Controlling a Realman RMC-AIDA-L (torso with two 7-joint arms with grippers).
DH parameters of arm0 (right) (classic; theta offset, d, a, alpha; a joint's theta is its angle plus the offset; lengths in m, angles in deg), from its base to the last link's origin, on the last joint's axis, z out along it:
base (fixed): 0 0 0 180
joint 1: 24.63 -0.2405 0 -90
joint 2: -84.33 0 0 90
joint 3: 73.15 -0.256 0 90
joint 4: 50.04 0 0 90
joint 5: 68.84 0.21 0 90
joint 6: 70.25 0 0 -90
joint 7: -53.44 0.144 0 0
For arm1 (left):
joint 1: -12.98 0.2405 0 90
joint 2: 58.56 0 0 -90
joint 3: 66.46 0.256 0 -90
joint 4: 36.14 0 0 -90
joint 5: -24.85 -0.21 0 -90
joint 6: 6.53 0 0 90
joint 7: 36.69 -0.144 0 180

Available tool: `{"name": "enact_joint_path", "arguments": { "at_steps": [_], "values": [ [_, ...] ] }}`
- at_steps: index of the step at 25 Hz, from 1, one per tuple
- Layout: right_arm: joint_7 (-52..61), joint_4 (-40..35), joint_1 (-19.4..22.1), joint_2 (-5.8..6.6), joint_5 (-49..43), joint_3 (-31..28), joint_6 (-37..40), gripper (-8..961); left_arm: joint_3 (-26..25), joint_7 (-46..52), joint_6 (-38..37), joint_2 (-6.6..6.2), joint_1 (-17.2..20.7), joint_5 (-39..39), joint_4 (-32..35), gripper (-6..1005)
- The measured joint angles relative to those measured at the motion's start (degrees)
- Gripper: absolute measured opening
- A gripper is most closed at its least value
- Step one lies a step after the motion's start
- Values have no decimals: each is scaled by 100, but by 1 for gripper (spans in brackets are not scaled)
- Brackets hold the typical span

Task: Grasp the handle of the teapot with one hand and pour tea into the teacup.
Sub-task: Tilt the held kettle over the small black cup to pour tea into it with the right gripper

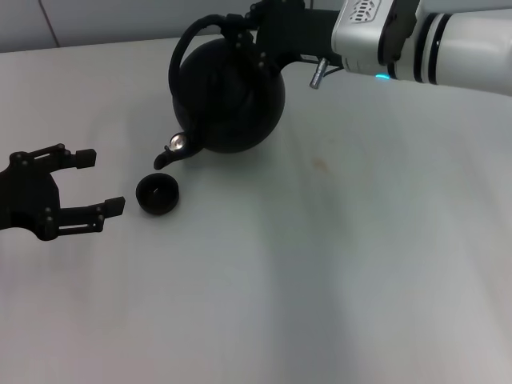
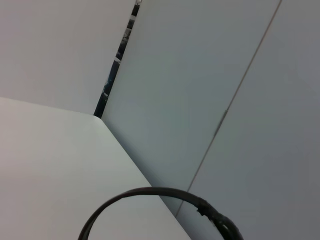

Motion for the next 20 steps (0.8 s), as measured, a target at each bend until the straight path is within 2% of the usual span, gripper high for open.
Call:
{"name": "enact_joint_path", "arguments": {
  "at_steps": [20],
  "values": [
    [-159,-93,5,9,0,69,1,81,-3,-7,71,-13,0,-4,-22,864]
  ]
}}
